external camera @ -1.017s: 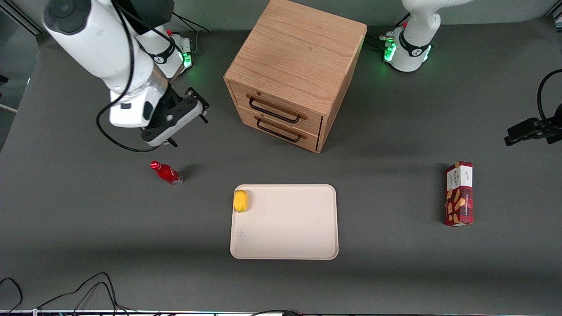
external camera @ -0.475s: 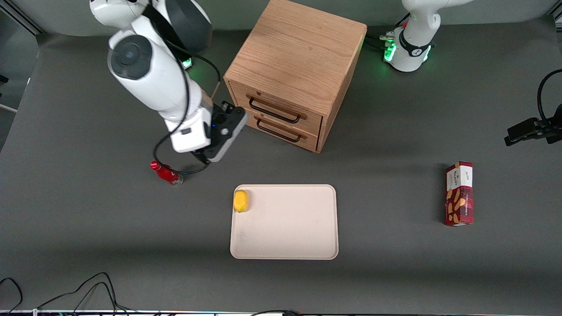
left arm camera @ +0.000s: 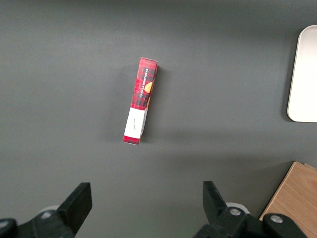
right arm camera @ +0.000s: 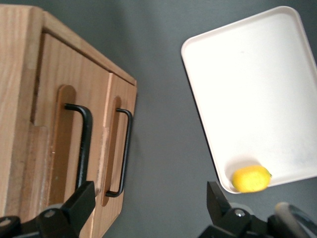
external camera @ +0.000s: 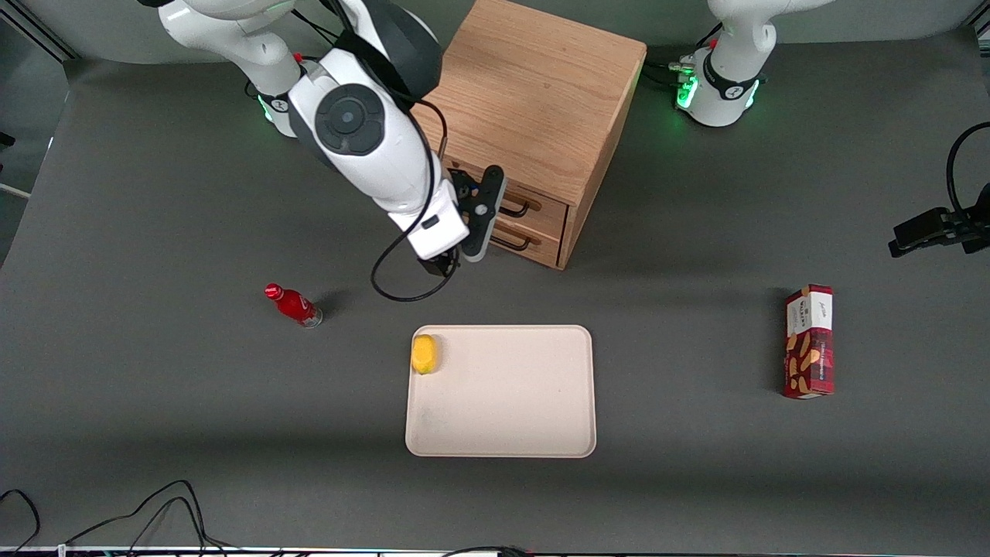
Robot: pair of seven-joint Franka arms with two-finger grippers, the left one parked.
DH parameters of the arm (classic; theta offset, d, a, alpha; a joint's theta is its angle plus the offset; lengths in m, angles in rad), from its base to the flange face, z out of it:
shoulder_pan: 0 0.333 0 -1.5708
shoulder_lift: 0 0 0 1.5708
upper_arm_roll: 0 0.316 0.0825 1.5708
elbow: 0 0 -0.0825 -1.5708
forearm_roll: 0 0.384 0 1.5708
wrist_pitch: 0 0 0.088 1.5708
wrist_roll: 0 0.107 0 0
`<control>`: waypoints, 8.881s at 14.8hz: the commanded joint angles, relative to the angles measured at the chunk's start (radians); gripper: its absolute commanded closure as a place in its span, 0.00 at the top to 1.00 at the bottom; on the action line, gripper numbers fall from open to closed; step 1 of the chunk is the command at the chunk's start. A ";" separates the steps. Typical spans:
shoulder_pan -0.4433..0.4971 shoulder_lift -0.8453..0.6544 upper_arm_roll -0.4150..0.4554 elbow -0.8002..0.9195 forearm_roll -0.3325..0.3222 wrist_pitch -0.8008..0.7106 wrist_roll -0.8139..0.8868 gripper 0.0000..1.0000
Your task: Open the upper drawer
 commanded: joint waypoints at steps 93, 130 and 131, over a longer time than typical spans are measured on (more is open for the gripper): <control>-0.119 0.172 0.023 0.043 0.064 0.008 -0.101 1.00; -0.144 0.305 -0.023 0.256 0.030 -0.038 -0.183 1.00; -0.144 0.307 -0.023 0.259 0.030 -0.038 -0.183 1.00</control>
